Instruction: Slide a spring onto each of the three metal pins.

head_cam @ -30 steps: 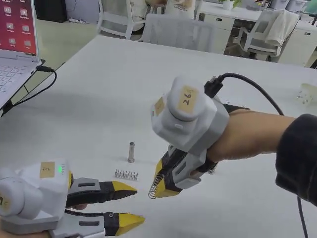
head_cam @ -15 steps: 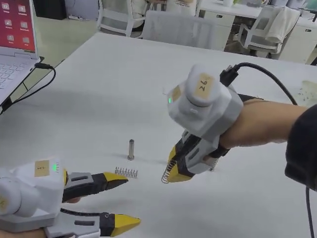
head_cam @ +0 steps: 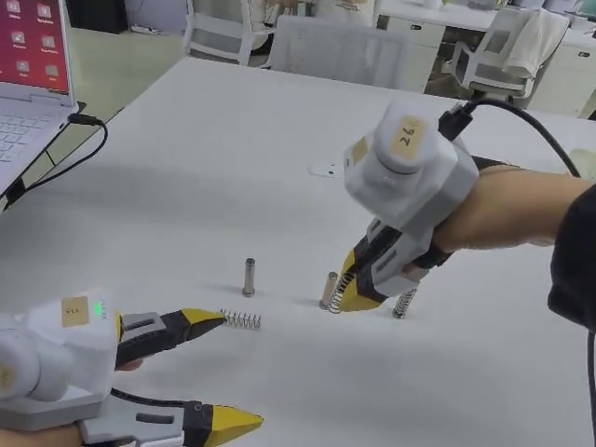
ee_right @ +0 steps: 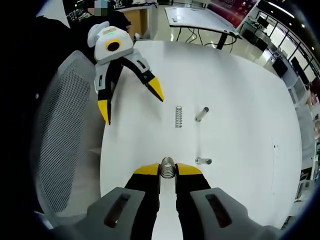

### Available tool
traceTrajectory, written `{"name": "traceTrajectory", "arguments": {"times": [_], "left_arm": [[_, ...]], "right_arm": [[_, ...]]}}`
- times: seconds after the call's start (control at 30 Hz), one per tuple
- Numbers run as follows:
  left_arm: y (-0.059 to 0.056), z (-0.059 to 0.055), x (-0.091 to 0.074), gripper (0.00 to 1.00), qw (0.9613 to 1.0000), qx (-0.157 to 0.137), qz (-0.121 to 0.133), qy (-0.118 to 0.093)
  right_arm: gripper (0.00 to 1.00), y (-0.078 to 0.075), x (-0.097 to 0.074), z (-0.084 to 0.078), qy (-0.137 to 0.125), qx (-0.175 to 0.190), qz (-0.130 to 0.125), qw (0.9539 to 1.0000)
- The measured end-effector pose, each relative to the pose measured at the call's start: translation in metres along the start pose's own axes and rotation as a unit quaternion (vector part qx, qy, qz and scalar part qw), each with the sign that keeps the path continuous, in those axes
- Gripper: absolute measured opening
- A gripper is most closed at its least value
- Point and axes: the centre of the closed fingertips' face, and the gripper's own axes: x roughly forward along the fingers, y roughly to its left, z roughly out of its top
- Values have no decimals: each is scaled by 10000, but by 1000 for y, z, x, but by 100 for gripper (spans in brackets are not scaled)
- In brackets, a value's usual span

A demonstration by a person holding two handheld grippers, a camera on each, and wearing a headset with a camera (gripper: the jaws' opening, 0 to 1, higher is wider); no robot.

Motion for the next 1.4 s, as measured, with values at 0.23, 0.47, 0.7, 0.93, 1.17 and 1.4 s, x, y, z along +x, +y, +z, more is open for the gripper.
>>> {"name": "traceTrajectory", "arguments": {"times": [0.23, 0.47, 0.7, 0.93, 1.17, 1.4], "left_arm": [[5, -2, -2, 75, 9999, -54, 126, 21], [10, -4, -3, 80, 9997, -111, 210, 27], [17, -7, -7, 83, 9994, -160, 304, 44], [22, -9, -13, 85, 9990, -193, 409, 36], [25, -10, -15, 84, 9986, -235, 465, 14], [28, -11, -17, 84, 9984, -271, 506, 6]], "right_arm": [[9, -12, -3, -4, 21, 86, -131, 9999], [9, -22, -3, -5, 12, 145, -208, 9997], [9, -33, -4, -6, 44, 154, -291, 9994], [9, -44, 1, -6, 96, 144, -308, 9994], [9, -57, 10, -9, 159, 213, -357, 9990], [9, -70, 24, -14, 230, 252, -323, 9989]]}}
